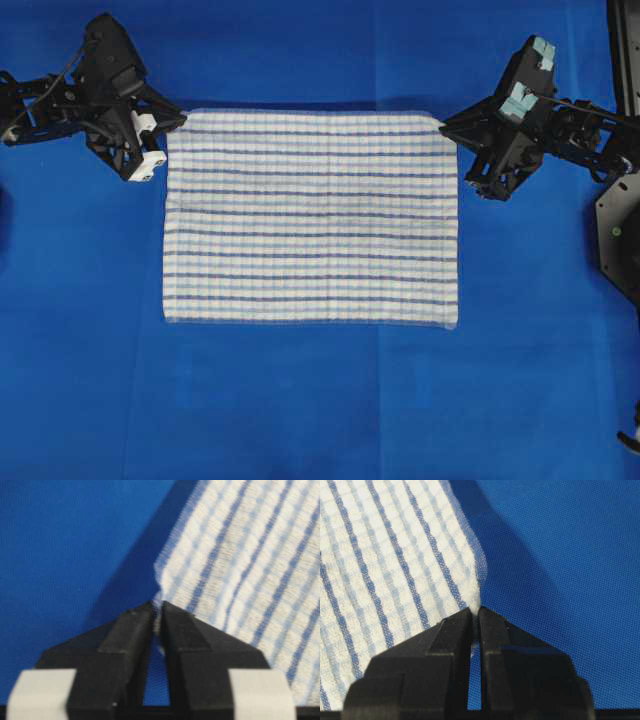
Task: Fold the blue towel.
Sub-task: 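Grasp the top-left and top-right towel corners with both grippers, then fold the top edge down toward the bottom edge with both grippers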
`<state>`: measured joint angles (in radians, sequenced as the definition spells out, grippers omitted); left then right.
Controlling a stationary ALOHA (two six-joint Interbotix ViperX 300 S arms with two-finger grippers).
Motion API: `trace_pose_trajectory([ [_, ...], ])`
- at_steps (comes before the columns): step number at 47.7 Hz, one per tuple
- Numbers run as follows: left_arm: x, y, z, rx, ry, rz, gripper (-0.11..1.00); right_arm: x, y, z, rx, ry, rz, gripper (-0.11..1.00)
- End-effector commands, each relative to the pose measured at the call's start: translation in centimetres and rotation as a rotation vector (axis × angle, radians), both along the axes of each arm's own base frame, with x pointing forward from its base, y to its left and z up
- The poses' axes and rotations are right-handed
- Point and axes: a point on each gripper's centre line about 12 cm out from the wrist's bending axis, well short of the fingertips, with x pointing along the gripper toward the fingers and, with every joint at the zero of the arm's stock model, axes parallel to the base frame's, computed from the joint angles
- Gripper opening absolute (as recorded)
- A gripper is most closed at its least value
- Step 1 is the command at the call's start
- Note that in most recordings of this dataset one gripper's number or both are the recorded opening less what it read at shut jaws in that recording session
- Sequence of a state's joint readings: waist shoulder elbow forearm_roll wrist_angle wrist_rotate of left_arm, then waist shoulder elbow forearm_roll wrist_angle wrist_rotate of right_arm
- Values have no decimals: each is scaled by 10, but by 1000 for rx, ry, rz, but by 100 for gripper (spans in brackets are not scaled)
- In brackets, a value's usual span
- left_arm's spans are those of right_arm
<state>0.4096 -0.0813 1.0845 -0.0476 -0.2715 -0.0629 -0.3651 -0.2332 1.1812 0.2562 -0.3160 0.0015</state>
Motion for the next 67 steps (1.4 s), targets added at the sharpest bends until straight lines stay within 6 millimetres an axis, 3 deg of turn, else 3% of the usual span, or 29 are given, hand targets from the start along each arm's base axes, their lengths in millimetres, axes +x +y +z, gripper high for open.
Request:
trace_pose_trajectory([
  [1,5,1,10,20,-35,-6,4,2,-1,6,-7,-22,-3,26],
  [12,6,-2,23,35,-72,-18,4,4,5,13,-7,-38,21,26],
  [23,9,-21,42,48,-130,-78,4,5,21,30,17,-77,65,26],
  [45,-2,-83,54,15,-207,-264,4,-6,72,45,98,-154,199,26],
  [67,-3,-137,57,-105,-254,-396,4,-10,119,41,218,-145,313,26],
])
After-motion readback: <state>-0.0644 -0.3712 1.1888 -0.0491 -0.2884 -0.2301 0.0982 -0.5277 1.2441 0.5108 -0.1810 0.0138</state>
